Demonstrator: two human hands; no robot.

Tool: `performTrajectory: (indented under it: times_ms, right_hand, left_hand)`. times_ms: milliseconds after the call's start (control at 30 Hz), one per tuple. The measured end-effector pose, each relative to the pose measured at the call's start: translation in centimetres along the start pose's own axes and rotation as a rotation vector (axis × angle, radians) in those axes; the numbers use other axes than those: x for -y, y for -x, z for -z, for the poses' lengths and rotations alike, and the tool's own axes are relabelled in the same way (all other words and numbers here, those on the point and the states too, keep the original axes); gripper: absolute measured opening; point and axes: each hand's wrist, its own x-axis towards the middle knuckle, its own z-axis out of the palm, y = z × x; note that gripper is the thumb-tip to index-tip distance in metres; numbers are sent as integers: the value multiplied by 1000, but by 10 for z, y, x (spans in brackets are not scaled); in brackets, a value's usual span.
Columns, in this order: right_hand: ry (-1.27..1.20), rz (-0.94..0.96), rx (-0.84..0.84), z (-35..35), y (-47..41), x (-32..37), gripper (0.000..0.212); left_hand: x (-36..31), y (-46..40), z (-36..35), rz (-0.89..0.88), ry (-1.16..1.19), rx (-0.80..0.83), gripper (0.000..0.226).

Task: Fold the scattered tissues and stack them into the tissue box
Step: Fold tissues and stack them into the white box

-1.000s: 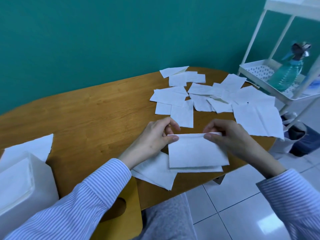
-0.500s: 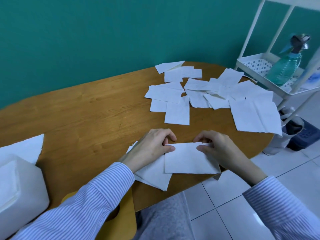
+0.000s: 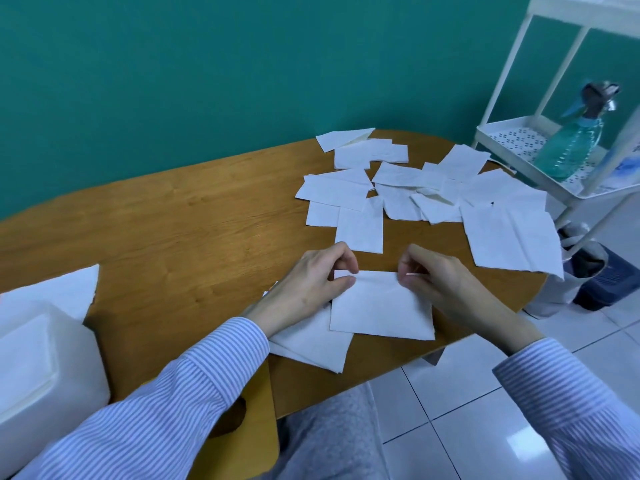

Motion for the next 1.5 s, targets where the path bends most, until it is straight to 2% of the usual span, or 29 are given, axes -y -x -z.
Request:
performTrajectory:
  times_ms: [100,233,400,700,833,1033,1167,1367,1500]
  right_hand:
    - [-48,62,-84,18,-3,17,23]
    - [-181,91,-162,35,-14,55,17]
    - [-258,229,-97,32,-33,107,18]
    - [-325,390,0,-30,-84,207,27]
    - [-311,470,119,-61,-92,256,25]
    - [-360,525,164,-110,-98,310,28]
    - [-321,537,197,-141,-103,340,29]
    - [-239,499,240,-187,-116,354,32]
    - [-175,520,200,-203,-117,353,27]
  left_hand:
    - [-9,2,15,-46,40,-78,9]
    - [-26,16,48,-120,-3,-201,7]
    - [-28,61,97,-111,-54,-326,10]
    - [13,172,173,78,-81,-508,20]
    - [30,231,198,162,-30,-607,24]
    - [50,307,215,237,78,-739,25]
    - [69,340,216,353,82,-833,25]
    - [98,351,206,528,31,-840,24]
    - [106,354,204,546,-54,-827,25]
